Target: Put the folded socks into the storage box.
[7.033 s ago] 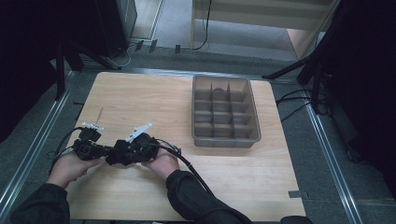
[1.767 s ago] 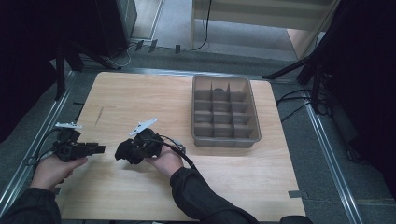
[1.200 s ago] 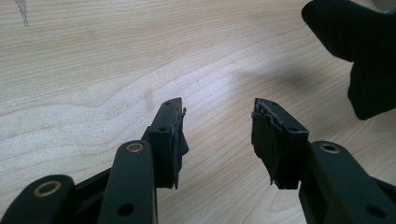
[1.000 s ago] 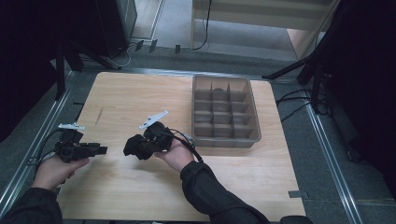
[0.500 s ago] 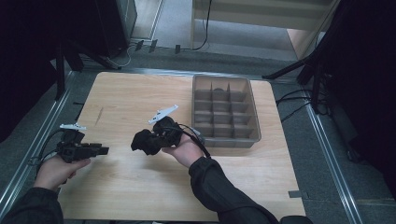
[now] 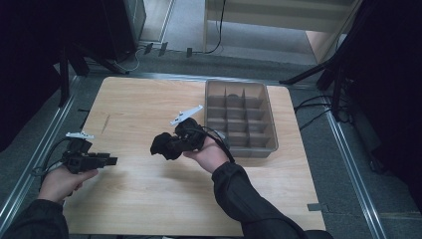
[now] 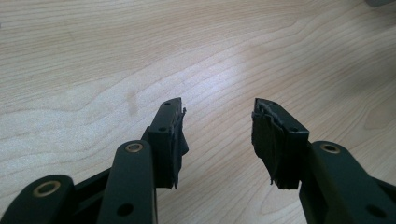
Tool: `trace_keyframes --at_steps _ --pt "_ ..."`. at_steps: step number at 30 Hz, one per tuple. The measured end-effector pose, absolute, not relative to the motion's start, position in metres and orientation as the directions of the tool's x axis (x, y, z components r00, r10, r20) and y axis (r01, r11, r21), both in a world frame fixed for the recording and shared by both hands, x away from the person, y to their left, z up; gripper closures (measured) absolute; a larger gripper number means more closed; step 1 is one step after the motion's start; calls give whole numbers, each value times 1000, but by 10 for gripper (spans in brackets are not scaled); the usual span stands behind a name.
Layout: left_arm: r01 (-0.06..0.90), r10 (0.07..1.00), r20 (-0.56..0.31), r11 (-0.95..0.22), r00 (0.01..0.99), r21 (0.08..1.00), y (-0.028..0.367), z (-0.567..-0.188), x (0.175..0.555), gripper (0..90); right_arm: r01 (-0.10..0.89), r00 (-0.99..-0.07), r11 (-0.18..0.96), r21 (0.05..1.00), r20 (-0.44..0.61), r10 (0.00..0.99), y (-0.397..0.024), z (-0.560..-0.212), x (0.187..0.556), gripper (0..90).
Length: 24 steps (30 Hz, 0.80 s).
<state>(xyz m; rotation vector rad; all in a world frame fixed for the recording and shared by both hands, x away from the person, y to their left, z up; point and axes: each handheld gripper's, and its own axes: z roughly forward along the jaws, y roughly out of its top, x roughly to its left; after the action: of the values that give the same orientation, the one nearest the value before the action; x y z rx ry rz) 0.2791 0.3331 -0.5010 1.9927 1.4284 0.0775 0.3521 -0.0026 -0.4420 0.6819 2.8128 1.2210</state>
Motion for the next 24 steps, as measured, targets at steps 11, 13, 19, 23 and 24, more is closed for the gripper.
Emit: trace_keyframes --at_steps 11,13,19,23,24 --pt "817 855 -324 -179 405 549 328 -501 280 526 397 -890 583 709 143 432 -33 -424 365 783" --pt "817 855 -323 -180 405 548 328 -501 280 526 405 -885 578 709 143 444 -38 -421 366 782" --pt "817 856 -322 -182 405 547 328 -501 280 526 419 -870 555 719 142 472 -58 -417 370 783" --pt "801 849 -311 -195 427 565 327 -499 279 528 429 -858 539 725 139 495 -71 -416 371 782" --pt "792 844 -310 -199 437 577 326 -498 278 528 430 -857 540 724 138 497 -74 -416 372 782"
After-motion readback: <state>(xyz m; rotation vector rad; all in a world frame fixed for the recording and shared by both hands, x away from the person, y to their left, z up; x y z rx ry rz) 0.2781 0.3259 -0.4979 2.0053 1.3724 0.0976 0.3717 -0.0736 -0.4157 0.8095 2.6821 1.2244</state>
